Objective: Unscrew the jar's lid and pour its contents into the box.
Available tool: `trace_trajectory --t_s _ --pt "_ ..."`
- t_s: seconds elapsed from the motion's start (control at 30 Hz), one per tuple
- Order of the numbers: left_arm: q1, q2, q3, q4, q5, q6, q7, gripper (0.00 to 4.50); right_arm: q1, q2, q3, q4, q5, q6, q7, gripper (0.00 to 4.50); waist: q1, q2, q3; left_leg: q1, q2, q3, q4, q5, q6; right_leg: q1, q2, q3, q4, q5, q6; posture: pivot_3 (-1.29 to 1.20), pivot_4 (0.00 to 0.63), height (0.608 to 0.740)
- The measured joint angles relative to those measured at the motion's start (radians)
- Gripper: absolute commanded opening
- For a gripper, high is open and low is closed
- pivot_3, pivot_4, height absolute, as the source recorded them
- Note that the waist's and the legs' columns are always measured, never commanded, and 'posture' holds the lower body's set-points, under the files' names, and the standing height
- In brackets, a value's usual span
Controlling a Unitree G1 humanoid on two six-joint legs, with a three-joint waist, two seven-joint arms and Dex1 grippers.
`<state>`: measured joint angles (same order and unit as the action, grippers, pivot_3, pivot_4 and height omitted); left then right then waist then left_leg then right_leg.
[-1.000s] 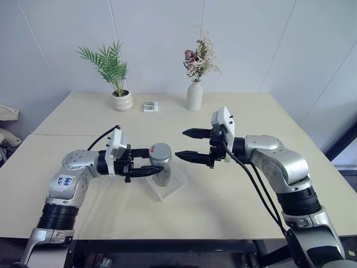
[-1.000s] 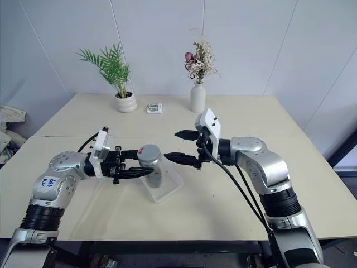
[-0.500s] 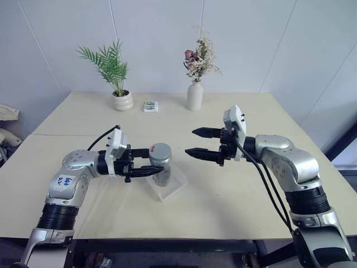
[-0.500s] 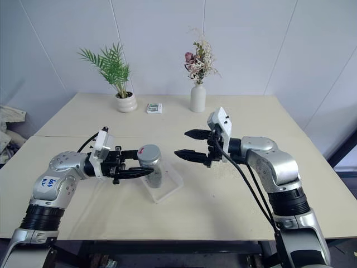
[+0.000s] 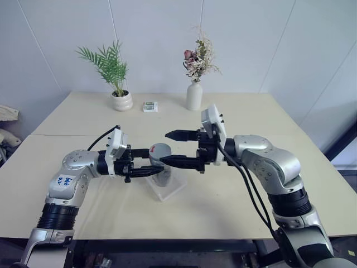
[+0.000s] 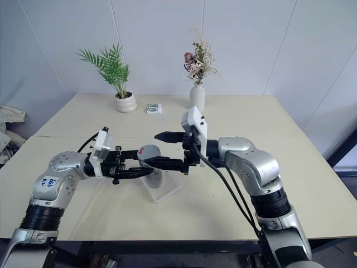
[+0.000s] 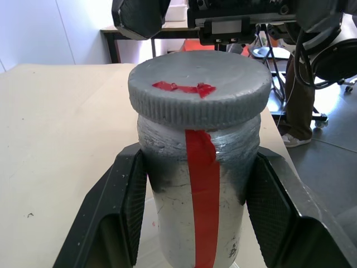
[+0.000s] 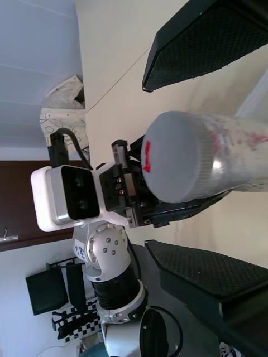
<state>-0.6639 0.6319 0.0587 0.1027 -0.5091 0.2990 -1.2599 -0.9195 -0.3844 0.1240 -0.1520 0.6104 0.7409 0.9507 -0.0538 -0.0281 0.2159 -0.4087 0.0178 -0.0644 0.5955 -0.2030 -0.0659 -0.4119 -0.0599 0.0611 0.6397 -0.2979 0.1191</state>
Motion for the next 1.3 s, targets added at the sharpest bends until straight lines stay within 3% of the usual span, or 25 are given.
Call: trace_trajectory --t_s 0.3,1.07,1.17,1.3 --pt "0.0 0.0 0.0 -0.004 0.0 0.006 0.0 2.34 -0.006 0.045 0.067 0.041 -0.047 -0.024 0.005 4.48 -0.002 0.0 0.0 0.0 0.0 0.0 0.0 0.0 0.0 0.0 0.0 0.0 0.0 0.0 0.0 0.0 0.15 0.74" --pt "0.0 -0.001 0.0 -0.01 0.0 0.007 0.007 2.34 -0.036 0.083 0.074 0.126 -0.109 -0.065 0.011 4.48 -0.001 0.0 0.0 0.0 0.0 0.0 0.0 0.0 0.0 0.0 0.0 0.0 0.0 0.0 0.0 0.0 0.15 0.74" --pt "0.0 -0.001 0.0 -0.01 0.0 0.007 0.007 2.34 -0.036 0.083 0.074 0.127 -0.113 -0.065 0.012 3.95 -0.002 0.0 0.0 0.0 0.0 0.0 0.0 0.0 0.0 0.0 0.0 0.0 0.0 0.0 0.0 0.0 0.15 0.74" --pt "0.0 -0.001 0.001 -0.01 -0.001 0.007 0.01 2.34 -0.036 0.087 0.074 0.127 -0.113 -0.066 0.02 2.6 -0.002 0.0 0.0 0.0 0.0 0.0 0.0 0.0 0.0 0.0 0.0 0.0 0.0 0.0 0.0 0.0 0.15 0.74"
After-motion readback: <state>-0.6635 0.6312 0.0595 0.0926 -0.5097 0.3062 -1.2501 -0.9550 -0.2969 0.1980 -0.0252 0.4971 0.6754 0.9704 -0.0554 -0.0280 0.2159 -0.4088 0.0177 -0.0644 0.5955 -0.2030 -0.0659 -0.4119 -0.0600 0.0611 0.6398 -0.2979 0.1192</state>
